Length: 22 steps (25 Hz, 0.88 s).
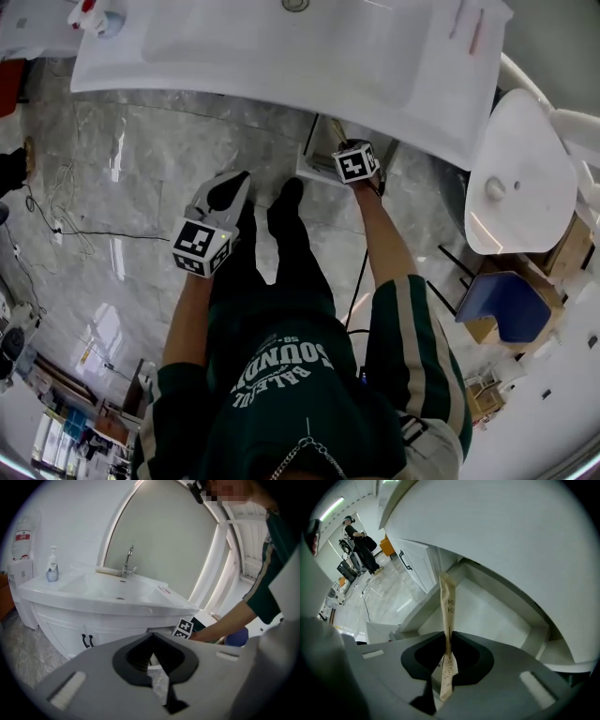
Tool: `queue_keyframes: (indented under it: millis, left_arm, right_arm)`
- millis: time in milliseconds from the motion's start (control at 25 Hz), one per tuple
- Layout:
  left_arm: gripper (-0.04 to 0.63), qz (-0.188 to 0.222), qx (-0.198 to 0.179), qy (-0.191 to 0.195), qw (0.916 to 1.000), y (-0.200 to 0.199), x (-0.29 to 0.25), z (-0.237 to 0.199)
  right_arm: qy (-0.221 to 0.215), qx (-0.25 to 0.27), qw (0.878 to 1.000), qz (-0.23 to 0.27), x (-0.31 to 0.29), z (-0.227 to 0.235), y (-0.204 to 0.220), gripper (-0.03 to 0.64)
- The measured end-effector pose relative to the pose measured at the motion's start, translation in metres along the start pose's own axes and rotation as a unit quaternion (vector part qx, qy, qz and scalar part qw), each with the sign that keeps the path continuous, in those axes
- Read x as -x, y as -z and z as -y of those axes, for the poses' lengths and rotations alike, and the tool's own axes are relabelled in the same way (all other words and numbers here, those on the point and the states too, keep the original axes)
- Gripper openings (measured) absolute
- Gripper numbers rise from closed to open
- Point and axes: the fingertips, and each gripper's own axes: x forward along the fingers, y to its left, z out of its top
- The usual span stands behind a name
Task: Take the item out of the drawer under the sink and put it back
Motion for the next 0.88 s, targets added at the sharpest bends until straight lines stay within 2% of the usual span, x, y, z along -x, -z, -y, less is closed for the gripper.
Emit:
queue_keyframes:
  millis: [400, 520, 720, 880]
  left_arm:
    - [0.044, -0.016, 0.004, -0.007, 0.9998, 0.017, -0.001, -0.003]
    - [0.044, -0.019, 0.005, -0.007, 0.9998, 0.017, 0.001, -0.006]
    - [0.044, -0.013, -0.001, 0.002, 0.9999, 0.008, 0.002, 0.001]
    - [0.044, -0.001, -0.010, 0.010, 0.9999, -0.009, 0.005, 0.004]
  right_arm:
    - [-0.023, -0.008, 0.999, -0.031, -0.034, 0.000, 0.001, 0.048]
    - [-0.018, -0.011, 0.999, -0.029, -0.033, 0.000, -0.001, 0.082]
    - [-0.009, -0.013, 1.000, -0.014, -0.014, 0.003, -0.007, 0.086]
    - [-0.002, -0.021, 1.000, 0.018, 0.013, -0.001, -0.015, 0.086]
